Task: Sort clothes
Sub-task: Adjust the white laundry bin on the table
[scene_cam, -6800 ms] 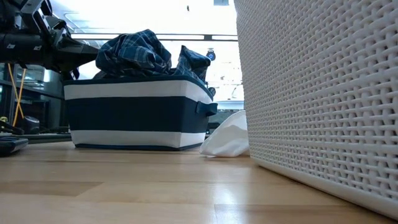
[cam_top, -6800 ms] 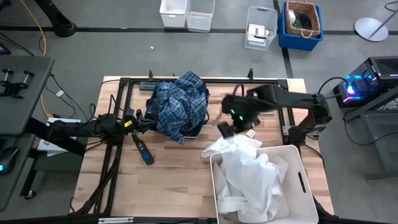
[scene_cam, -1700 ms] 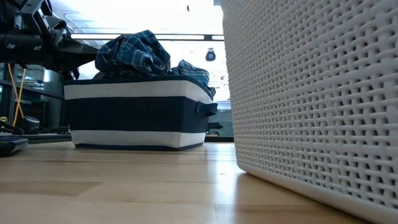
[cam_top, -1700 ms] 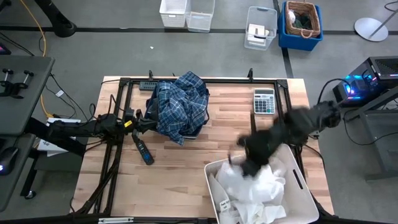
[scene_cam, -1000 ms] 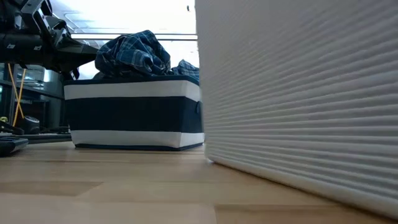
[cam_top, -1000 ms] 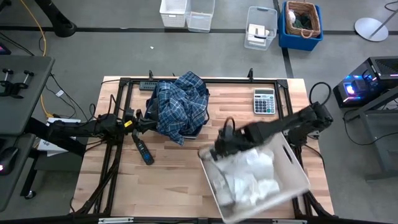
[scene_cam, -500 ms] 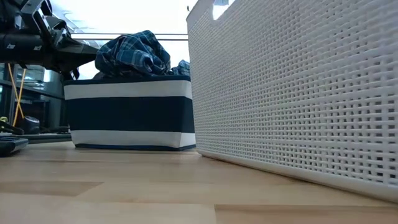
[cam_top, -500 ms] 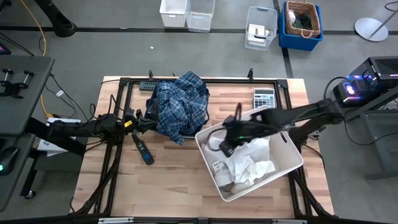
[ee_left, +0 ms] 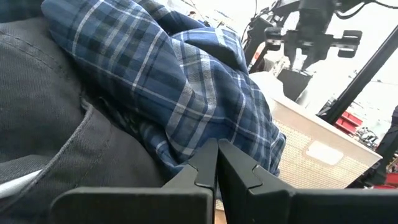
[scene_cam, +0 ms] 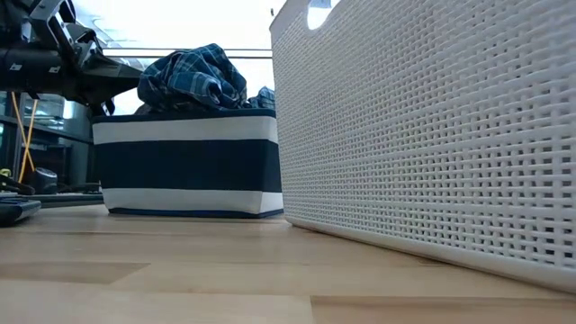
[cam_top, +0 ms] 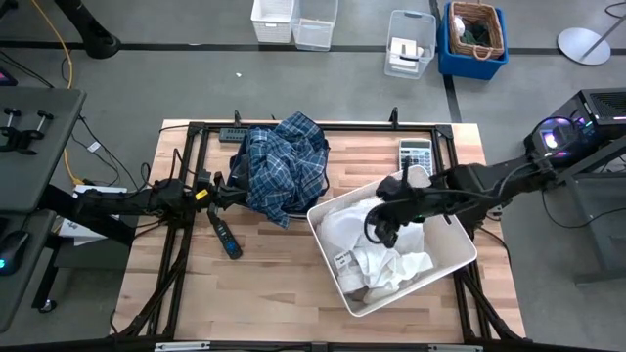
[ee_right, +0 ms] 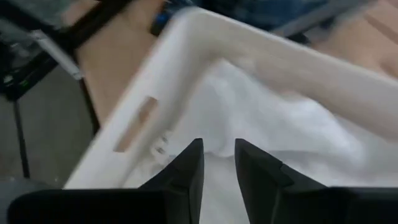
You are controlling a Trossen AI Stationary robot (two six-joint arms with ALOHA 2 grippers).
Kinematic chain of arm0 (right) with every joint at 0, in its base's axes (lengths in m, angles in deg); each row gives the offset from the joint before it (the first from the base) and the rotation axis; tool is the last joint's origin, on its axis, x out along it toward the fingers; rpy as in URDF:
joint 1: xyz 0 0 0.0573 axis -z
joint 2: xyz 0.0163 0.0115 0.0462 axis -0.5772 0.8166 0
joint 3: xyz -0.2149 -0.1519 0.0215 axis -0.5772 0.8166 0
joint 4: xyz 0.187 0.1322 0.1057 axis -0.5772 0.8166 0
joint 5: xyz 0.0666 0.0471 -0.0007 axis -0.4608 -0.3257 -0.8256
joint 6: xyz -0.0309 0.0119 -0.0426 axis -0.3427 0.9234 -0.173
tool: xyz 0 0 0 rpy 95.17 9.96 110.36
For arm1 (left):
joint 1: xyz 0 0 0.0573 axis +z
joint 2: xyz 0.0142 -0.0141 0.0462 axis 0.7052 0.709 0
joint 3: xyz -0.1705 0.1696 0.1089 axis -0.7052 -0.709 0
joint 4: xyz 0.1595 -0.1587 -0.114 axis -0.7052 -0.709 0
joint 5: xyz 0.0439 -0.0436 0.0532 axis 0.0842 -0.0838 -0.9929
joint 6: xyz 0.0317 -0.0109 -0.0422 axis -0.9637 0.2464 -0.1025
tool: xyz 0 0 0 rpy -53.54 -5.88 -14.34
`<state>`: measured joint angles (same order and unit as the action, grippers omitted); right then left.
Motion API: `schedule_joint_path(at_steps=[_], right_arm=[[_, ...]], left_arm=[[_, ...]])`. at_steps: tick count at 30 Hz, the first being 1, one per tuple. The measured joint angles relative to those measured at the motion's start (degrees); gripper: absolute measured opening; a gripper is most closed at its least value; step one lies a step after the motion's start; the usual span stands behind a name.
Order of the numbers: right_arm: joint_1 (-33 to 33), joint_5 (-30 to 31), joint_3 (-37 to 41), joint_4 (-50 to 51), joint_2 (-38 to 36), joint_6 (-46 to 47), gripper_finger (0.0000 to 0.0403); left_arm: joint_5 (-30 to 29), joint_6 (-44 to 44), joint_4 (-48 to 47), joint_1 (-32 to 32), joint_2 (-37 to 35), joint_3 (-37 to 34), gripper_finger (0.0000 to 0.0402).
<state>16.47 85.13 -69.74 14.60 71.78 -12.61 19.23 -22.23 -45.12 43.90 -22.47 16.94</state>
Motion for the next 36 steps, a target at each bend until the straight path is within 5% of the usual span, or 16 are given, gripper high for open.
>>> schedule_joint_path(at_steps=[3, 8, 14, 22, 28, 36], right_arm=[[-0.35, -0.16, 0.0, -5.8, 1.63, -7.9, 0.0078], [2.63, 0.73, 0.04, -8.77, 3.41, -19.96, 0.0009], [17.99, 2.4, 0.22, -8.38, 3.8, -30.43, 0.0002], [37.62, -11.06, 11.48, 0.23, 3.27, -22.48, 0.0], [34.02, -11.22, 15.98, -0.55, -0.52, -17.18, 0.0], [20.55, -10.74, 16.98, -3.64, -1.96, -7.97, 0.0]], left_arm=[[0.0, 0.0, 0.0, 0.0, -0.01, 0.02, 0.0001], [0.0, 0.0, 0.0, 0.0, -0.01, 0.0, 0.0001], [0.0, 0.0, 0.02, 0.0, -0.01, 0.0, 0.0001], [0.0, 0.0, 0.0, 0.0, -0.01, 0.02, 0.0001], [0.0, 0.0, 0.02, 0.0, -0.01, 0.02, 0.0001], [0.0, 0.0, 0.02, 0.0, 0.0, 0.01, 0.0001]])
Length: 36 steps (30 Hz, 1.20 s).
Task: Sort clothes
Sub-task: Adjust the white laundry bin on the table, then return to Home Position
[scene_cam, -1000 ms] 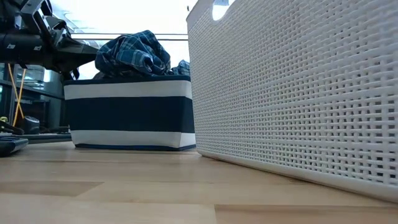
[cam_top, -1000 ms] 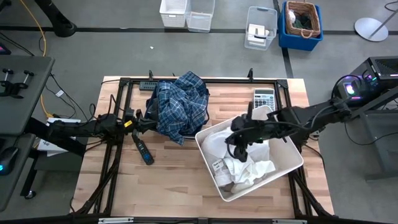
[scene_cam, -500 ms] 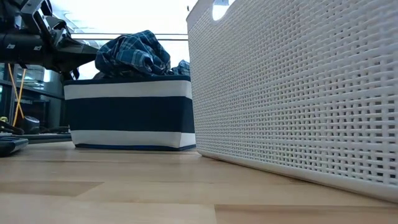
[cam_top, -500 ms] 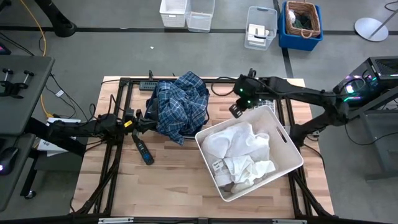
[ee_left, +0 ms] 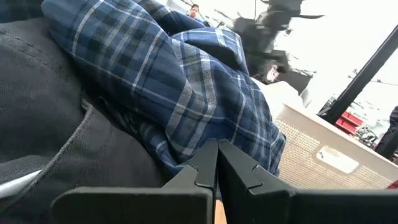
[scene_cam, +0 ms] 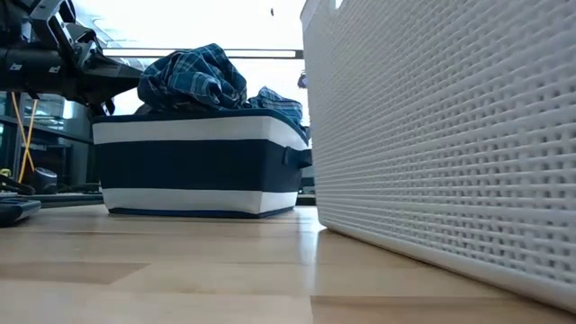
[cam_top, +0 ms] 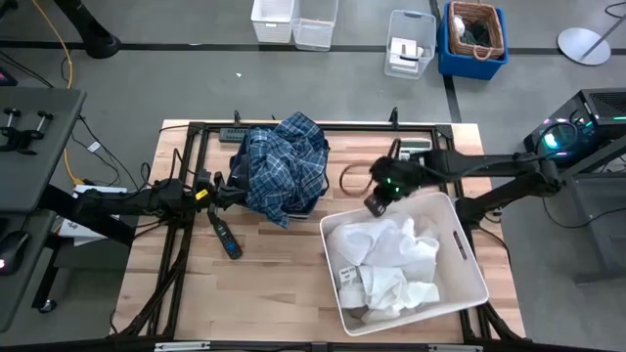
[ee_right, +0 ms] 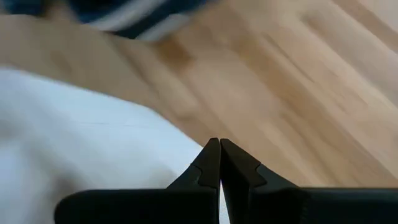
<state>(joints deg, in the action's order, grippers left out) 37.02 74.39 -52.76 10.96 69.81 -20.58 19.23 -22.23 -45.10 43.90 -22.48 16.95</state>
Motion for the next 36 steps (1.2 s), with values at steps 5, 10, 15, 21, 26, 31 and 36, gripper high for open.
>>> schedule_joint_path(at_steps=[5, 10, 15, 21, 26, 31, 36], right_arm=[[-5.69, 10.29, 0.02, -11.62, -1.67, -6.78, 0.0], [-4.6, 15.46, 0.02, -10.49, -10.82, -14.22, 0.0], [-2.7, 15.09, 11.15, -17.56, -29.4, -16.73, 0.0], [-2.35, -1.17, 42.36, -63.58, -51.48, -9.69, 0.0], [-3.45, -6.98, 57.52, -92.19, -55.02, -7.78, 0.0], [-6.17, -6.73, 63.59, -99.35, -55.91, -13.77, 0.0], [-7.85, -3.62, 67.38, -100.43, -55.94, -16.54, 0.0]], left_arm=[[0.0, 0.0, 0.0, 0.0, -0.01, 0.0, 0.0001], [0.0, 0.0, 0.02, 0.0, -0.01, 0.0, 0.0001], [0.0, 0.0, 0.04, 0.0, -0.01, -0.01, 0.0001], [0.0, 0.0, 0.02, 0.0, 0.0, -0.01, 0.0001], [0.0, 0.0, 0.02, 0.0, -0.01, 0.01, 0.0001], [0.0, 0.0, 0.02, 0.0, 0.01, -0.01, 0.0001], [0.0, 0.01, 0.02, 0.0, 0.01, -0.01, 0.0001]])
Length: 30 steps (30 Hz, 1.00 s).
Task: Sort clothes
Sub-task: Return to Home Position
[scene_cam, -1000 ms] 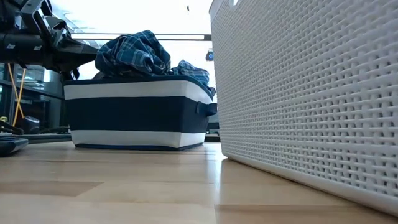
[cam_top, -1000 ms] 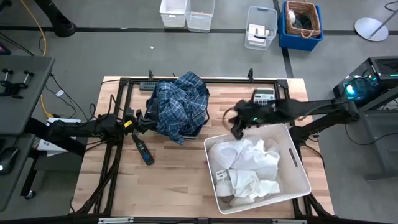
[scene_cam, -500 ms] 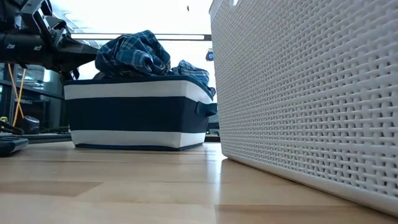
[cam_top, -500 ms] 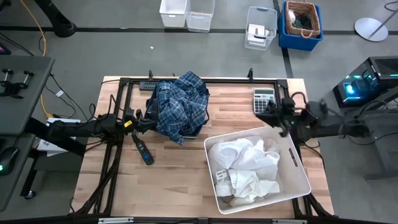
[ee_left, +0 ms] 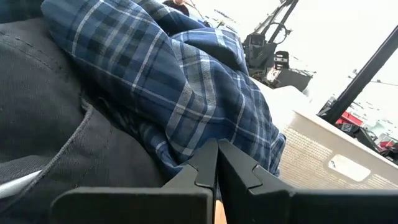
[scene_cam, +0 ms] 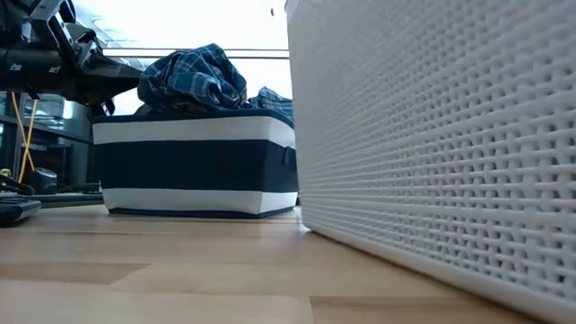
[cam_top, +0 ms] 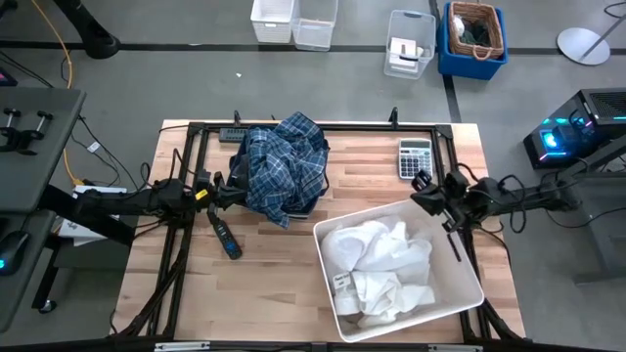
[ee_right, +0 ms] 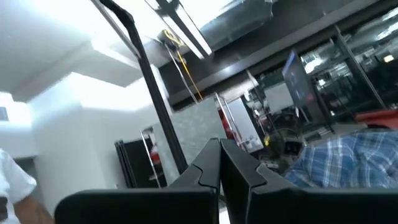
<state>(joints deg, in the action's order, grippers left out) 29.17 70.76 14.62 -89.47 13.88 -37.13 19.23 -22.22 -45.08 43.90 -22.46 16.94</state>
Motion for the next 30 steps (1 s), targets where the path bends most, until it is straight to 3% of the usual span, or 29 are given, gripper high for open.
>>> schedule_joint_path(at_steps=[6, 17, 30], right_arm=[[-0.01, 0.26, -0.45, 3.61, -0.17, 1.74, 0.0], [-0.03, 0.3, 0.57, -9.06, 0.23, 1.96, 0.0], [-0.03, 0.3, 0.27, -4.31, 0.13, 1.98, 0.0]], left_arm=[[0.0, -0.01, -0.03, 0.0, 0.0, 0.0, 0.0001], [0.0, -0.01, -0.03, 0.0, 0.0, 0.0, 0.0001], [0.0, -0.01, -0.02, 0.0, 0.0, 0.0, 0.0001]])
